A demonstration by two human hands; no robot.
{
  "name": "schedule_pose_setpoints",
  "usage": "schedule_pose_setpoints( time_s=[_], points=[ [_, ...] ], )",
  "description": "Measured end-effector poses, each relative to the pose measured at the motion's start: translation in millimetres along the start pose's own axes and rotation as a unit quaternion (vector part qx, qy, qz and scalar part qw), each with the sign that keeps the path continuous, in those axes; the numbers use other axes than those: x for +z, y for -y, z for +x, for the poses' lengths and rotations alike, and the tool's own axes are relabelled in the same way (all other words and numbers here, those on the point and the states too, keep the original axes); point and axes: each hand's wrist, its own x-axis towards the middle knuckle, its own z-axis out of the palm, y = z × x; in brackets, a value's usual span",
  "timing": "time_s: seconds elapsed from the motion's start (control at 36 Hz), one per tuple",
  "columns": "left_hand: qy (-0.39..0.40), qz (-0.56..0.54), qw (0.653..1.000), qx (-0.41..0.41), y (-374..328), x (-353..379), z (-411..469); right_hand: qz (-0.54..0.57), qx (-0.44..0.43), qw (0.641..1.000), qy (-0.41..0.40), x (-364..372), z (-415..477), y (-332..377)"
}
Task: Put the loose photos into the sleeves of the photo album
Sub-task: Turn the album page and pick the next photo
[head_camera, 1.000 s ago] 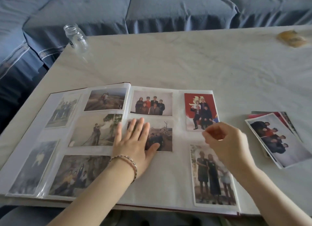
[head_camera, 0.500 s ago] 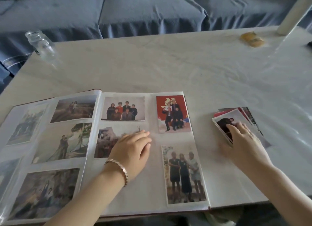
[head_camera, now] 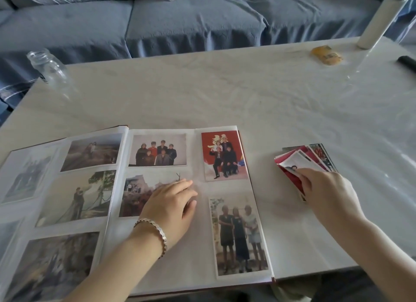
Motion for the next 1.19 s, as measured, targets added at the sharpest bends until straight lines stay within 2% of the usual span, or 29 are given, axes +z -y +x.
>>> schedule_pose_setpoints(
  time_s=[0.06, 0.17, 0.22, 0.28, 0.33, 0.39, 0.42, 0.44, 0.47, 0.5, 0.56, 0.61, 0.67, 0.72, 0.78, 0.86, 0.89, 0.92, 0.97, 1.03, 1.11, 1.14, 1.19],
  points=[
    [0.013, -0.022, 1.0, -0.014, -3, -4, -1, 0.052, -0.001, 0.998, -0.036, 0, -3, 0],
    [-0.008, -0.082, 0.996, -0.04, -11, -8, 2, 0.147, 0.0, 0.987, -0.069, -1, -10, 0],
    [-0.016, -0.131, 0.989, -0.066, -17, -11, 5, 0.155, -0.05, 0.978, -0.133, -1, -13, 2],
    [-0.016, -0.204, 0.974, -0.101, -25, -17, 8, 0.173, -0.147, 0.949, -0.217, -1, -18, 9],
    [0.01, -0.344, 0.926, -0.153, -34, -24, 13, 0.195, -0.255, 0.912, -0.257, -1, -24, 21],
    [0.073, -0.52, 0.823, -0.218, -44, -33, 17, 0.202, -0.347, 0.878, -0.26, -1, -30, 35],
    [0.098, -0.57, 0.778, -0.243, -48, -36, 18, 0.197, -0.384, 0.865, -0.255, 0, -33, 42],
    [0.102, -0.591, 0.757, -0.259, -49, -39, 19, 0.187, -0.416, 0.856, -0.242, 2, -36, 48],
    [0.087, -0.587, 0.76, -0.266, -50, -39, 18, 0.183, -0.438, 0.852, -0.222, 5, -38, 53],
    [0.059, -0.564, 0.778, -0.271, -48, -38, 18, 0.186, -0.445, 0.853, -0.198, 8, -40, 57],
    [0.001, -0.493, 0.832, -0.254, -40, -35, 16, 0.22, -0.416, 0.87, -0.145, 11, -43, 64],
    [-0.023, -0.461, 0.856, -0.234, -30, -36, 13, 0.276, -0.351, 0.888, -0.105, 13, -45, 68],
    [-0.019, -0.451, 0.865, -0.22, -22, -39, 9, 0.325, -0.255, 0.907, -0.079, 11, -46, 72],
    [-0.008, -0.443, 0.873, -0.205, -15, -40, 4, 0.398, -0.142, 0.906, -0.01, 6, -46, 77],
    [0.003, -0.427, 0.884, -0.191, -10, -42, -1, 0.49, -0.054, 0.865, 0.09, 3, -45, 81],
    [0.02, -0.392, 0.902, -0.178, -5, -45, -8, 0.622, -0.007, 0.752, 0.217, 2, -42, 79],
    [0.024, -0.383, 0.906, -0.177, -4, -45, -9, 0.626, -0.008, 0.74, 0.246, 2, -43, 79],
    [0.027, -0.373, 0.91, -0.178, -2, -44, -11, 0.611, -0.016, 0.747, 0.261, 4, -44, 79],
    [0.029, -0.348, 0.919, -0.186, 4, -42, -14, 0.57, -0.035, 0.777, 0.264, 10, -47, 79],
    [0.034, -0.293, 0.938, -0.184, 13, -40, -19, 0.556, -0.029, 0.798, 0.228, 13, -49, 77],
    [-0.007, -0.058, 0.993, -0.1, 33, -38, -23, 0.554, -0.03, 0.827, 0.089, 13, -51, 69],
    [-0.007, -0.001, 0.996, -0.084, 39, -38, -23, 0.527, -0.053, 0.847, 0.029, 14, -51, 66],
    [0.051, 0.064, 0.991, -0.104, 49, -39, -23, 0.446, -0.136, 0.883, -0.058, 13, -52, 60]
  ],
)
